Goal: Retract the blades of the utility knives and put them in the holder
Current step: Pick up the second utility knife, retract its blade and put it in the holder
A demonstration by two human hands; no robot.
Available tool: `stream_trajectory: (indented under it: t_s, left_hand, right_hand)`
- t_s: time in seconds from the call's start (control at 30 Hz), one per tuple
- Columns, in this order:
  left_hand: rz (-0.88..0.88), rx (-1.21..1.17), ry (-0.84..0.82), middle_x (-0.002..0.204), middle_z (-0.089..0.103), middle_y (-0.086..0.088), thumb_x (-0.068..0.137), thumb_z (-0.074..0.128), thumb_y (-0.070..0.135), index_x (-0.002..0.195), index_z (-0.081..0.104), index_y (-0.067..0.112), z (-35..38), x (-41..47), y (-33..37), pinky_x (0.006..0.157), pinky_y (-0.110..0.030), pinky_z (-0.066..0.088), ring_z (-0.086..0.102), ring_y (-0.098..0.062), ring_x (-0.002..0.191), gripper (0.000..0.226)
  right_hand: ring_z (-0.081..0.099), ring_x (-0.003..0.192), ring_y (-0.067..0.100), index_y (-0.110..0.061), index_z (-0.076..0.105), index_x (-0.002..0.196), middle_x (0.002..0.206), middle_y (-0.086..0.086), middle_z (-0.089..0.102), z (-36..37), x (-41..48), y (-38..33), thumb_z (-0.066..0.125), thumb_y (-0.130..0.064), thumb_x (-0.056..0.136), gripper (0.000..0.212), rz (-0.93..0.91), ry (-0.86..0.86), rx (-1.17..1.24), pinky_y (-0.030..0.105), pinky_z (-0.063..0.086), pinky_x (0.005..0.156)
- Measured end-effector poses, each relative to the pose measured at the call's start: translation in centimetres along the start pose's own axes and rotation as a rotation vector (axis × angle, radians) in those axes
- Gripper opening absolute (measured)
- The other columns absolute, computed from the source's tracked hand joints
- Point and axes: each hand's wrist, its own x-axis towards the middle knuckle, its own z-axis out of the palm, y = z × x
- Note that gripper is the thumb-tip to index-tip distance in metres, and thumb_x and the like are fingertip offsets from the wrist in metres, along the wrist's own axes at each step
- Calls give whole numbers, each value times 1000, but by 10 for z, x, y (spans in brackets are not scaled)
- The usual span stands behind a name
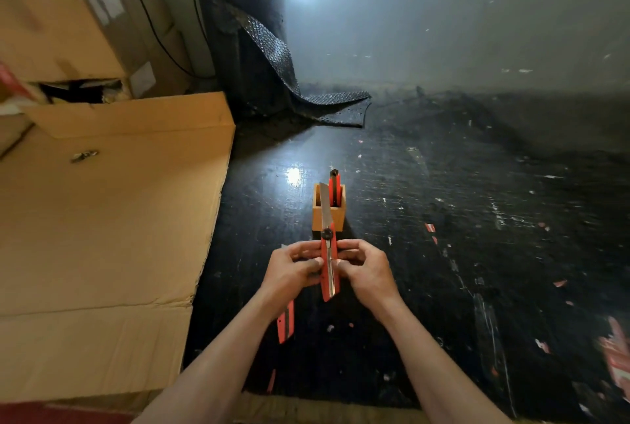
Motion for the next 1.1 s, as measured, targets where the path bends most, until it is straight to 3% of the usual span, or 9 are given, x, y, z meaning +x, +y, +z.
stream_trajectory:
  t_s: [0.13,0.23,0.43,0.5,0.6,1.1]
  left_hand:
    - [74,-23,-28,112,80,-16,95,66,-4,124,71,7,0,7,36,75,-40,67,80,-30,96,31]
    - [123,-27,-23,110,80,-18,95,67,-4,125,70,4,4,12,65,75,-41,67,80,-29,93,32]
    - [216,-25,-28,102,82,-16,95,65,-6,125,71,1,11,19,109,69,-36,67,81,-24,85,31]
    - [226,-34,-41,97,83,-12,94,65,-9,124,71,1,14,20,119,68,-35,66,81,-21,82,32]
    - [235,-45,-63,92,84,-7,93,64,-11,120,73,5,17,20,130,66,-34,67,81,-20,78,32]
    - [155,-162,-58,104,82,-15,93,64,-10,117,76,8,10,21,139,73,-43,66,81,-30,90,32]
  right_hand:
    - [76,97,21,-16,71,109,101,6,78,-7,15,-31,75,-3,87,26,-79,17,58,40,64,82]
    - [76,96,24,-16,70,111,101,8,77,-16,25,-56,70,0,90,26,-144,16,45,37,65,78]
    - [75,84,7,-25,61,126,97,2,74,-31,33,-114,64,-16,99,29,-378,88,-98,24,63,70]
    - [74,88,9,-28,63,127,101,1,73,-35,39,-130,62,-20,100,28,-428,115,-180,33,65,76]
    - [72,95,18,-27,67,119,102,2,73,-41,43,-146,62,-22,99,21,-438,113,-225,47,63,85]
    - [76,93,19,-20,70,106,102,5,75,-42,25,-137,68,-17,96,11,-380,-55,-146,45,66,81]
